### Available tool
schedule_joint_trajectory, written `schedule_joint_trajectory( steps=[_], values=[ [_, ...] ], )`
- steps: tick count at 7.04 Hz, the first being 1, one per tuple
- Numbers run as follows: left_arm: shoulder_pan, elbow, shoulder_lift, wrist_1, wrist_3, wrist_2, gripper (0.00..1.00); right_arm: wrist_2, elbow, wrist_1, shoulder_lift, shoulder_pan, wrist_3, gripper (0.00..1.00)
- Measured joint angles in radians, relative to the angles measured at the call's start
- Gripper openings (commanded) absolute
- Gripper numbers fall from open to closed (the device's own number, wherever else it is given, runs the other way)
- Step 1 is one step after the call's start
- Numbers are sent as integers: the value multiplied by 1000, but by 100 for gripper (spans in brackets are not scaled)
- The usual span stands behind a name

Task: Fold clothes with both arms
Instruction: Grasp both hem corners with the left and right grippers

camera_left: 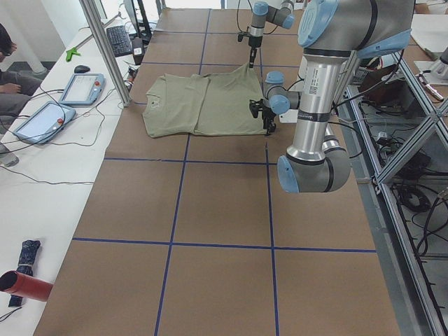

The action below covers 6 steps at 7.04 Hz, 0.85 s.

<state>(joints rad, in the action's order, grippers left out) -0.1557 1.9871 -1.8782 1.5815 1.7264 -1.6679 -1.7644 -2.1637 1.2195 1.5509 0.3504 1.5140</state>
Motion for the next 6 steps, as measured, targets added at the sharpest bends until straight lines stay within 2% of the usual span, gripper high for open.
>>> schedule_joint_trajectory(
  steps=[1, 4, 6],
  values=[
    [4, 1, 0, 1, 0, 0, 0, -3, 0, 0, 0, 1, 0, 0],
    [4, 23, -1, -3, -3, -3, 0, -5, -1, 0, 0, 7, -1, 0],
    [-3, 134, 34, -7, -2, -4, 0, -6, -24, 2, 12, 15, -1, 0]
  ],
)
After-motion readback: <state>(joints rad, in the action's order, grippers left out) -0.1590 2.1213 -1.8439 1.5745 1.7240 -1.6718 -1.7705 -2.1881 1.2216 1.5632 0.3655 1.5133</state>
